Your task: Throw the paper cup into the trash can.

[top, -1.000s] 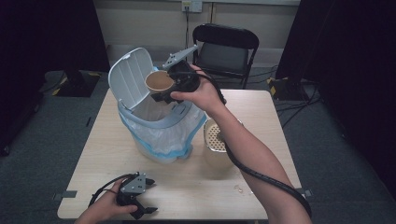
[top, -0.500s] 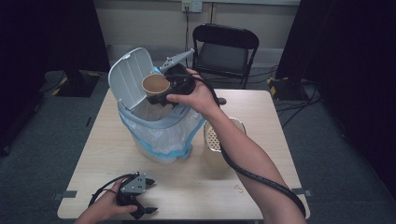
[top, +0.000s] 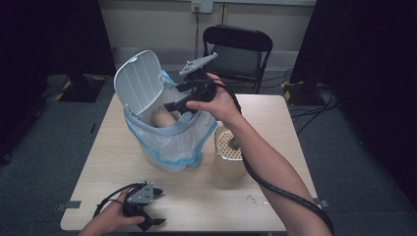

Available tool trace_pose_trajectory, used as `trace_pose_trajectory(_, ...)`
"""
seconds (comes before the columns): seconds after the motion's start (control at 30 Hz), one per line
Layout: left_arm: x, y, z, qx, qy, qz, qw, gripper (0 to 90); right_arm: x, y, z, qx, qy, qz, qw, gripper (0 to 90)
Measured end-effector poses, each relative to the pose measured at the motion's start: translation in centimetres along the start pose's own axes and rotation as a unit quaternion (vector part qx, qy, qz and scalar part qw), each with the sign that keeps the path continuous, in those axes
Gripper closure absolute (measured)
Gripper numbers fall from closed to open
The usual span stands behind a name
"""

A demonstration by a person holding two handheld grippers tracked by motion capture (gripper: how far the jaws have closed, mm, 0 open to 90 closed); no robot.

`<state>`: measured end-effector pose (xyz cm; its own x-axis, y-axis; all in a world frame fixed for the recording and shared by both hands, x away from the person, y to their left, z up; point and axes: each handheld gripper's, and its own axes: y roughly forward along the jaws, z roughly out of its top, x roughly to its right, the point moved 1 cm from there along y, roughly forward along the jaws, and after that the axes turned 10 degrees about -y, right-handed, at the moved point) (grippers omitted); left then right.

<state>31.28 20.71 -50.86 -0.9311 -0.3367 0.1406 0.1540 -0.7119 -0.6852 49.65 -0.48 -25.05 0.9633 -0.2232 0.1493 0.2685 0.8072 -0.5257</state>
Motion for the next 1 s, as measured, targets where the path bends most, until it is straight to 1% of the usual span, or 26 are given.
trace_pose_trajectory(0.33,0.0,0.0,0.0,0.0,0.0,0.0,1.0,5.9,-0.5,-2.7,-1.3,0.0,0.005,-0.004,1.0,16.7)
trace_pose_trajectory(0.47,0.0,0.0,0.0,0.0,0.0,0.0,1.0,5.9,-0.7,-3.7,-1.7,-0.001,0.002,-0.006,1.0,17.2)
trace_pose_trajectory(0.73,0.0,0.0,0.0,0.0,0.0,0.0,1.0,5.9,-1.4,-5.3,-2.8,-0.002,0.003,-0.006,1.0,17.2)
trace_pose_trajectory(0.77,0.0,0.0,0.0,0.001,0.0,-0.001,1.0,5.9,-1.5,-5.5,-3.0,-0.001,0.001,-0.004,1.0,17.2)
trace_pose_trajectory(0.9,0.0,0.0,0.0,0.001,-0.002,0.001,1.0,5.9,-1.9,-6.3,-3.8,0.003,0.006,0.001,1.0,17.1)
trace_pose_trajectory(1.0,0.0,0.0,0.0,0.001,-0.002,0.001,1.0,5.9,-2.1,-6.9,-4.4,0.002,0.005,0.0,1.0,17.1)
